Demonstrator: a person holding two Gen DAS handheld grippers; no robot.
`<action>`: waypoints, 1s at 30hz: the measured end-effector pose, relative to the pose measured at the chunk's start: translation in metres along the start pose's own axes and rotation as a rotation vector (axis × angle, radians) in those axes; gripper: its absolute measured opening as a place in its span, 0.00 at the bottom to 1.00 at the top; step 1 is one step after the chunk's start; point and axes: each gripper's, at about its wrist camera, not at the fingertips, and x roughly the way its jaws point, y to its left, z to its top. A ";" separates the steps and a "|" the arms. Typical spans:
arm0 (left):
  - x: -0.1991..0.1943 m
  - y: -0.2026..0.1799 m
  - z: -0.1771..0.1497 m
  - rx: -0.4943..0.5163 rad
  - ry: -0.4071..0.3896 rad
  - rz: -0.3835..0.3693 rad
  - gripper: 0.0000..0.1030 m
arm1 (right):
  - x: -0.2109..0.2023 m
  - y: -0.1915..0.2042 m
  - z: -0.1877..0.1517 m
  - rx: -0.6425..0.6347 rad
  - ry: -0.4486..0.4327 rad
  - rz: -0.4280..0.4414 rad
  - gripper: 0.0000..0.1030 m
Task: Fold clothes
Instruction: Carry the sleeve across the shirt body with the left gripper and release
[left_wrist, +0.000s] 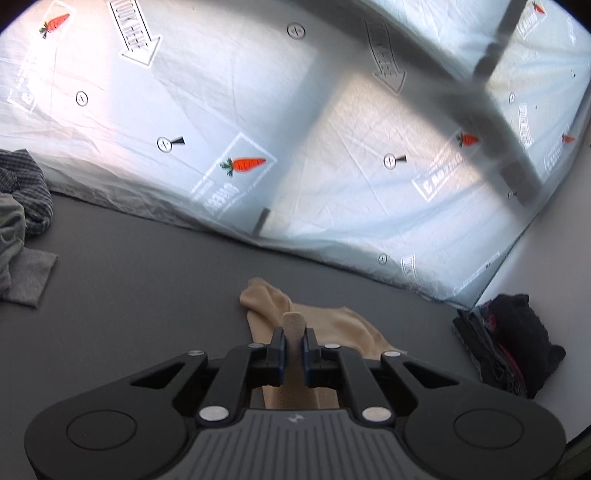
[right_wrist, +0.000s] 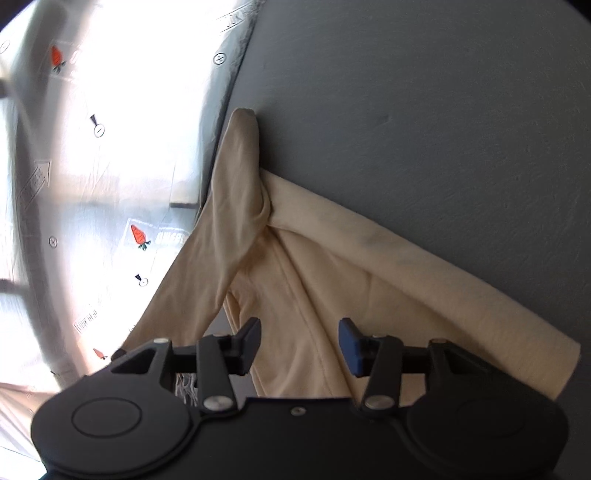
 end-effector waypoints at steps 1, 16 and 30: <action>-0.003 0.001 0.004 -0.002 -0.014 0.000 0.09 | 0.000 0.003 -0.003 -0.017 -0.005 -0.008 0.47; -0.042 0.051 0.037 0.012 -0.188 0.247 0.08 | 0.013 0.003 -0.036 -0.179 -0.014 -0.073 0.47; -0.004 0.093 -0.052 -0.123 0.178 0.451 0.53 | 0.007 0.010 -0.047 -0.481 -0.103 -0.212 0.50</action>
